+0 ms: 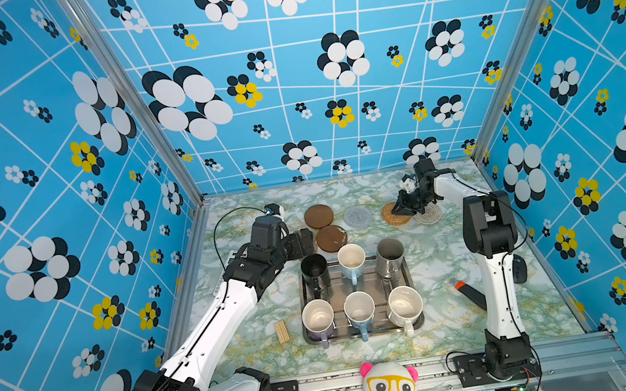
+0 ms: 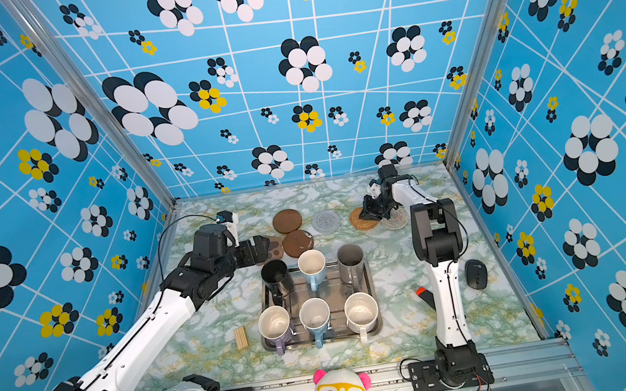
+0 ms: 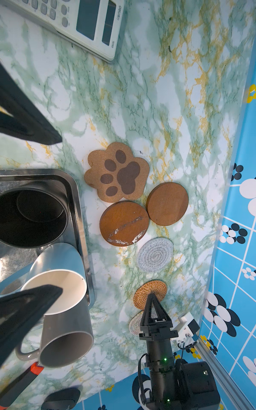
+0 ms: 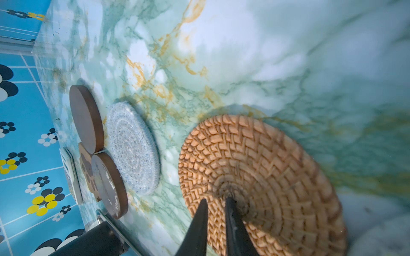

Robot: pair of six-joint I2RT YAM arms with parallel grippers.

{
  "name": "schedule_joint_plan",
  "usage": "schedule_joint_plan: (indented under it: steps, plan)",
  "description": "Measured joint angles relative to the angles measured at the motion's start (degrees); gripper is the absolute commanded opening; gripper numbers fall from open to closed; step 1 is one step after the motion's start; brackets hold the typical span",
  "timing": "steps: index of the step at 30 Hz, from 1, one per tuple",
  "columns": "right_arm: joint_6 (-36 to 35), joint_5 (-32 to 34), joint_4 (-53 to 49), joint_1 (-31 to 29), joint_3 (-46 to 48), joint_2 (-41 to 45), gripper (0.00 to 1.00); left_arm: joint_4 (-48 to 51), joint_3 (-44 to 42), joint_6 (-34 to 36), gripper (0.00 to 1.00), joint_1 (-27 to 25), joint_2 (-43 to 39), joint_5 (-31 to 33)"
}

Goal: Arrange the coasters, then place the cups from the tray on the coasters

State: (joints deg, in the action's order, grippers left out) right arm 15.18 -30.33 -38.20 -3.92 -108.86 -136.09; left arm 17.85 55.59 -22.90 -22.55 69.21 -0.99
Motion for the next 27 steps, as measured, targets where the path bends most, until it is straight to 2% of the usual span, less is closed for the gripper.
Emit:
schedule_joint_plan:
  steps: [7,16,27]
  plan:
    - [-0.15,0.00,0.74,0.02,4.07,2.45,0.19,0.00,0.00,0.00,1.00,0.00,0.00,0.02]
    - [-0.15,0.00,0.76,0.02,4.35,2.64,0.20,0.00,0.00,0.00,1.00,0.00,0.00,0.02]
    - [-0.59,1.29,-3.76,0.00,-0.52,2.43,0.26,-0.02,0.00,-0.02,1.00,0.00,-0.42,0.22]
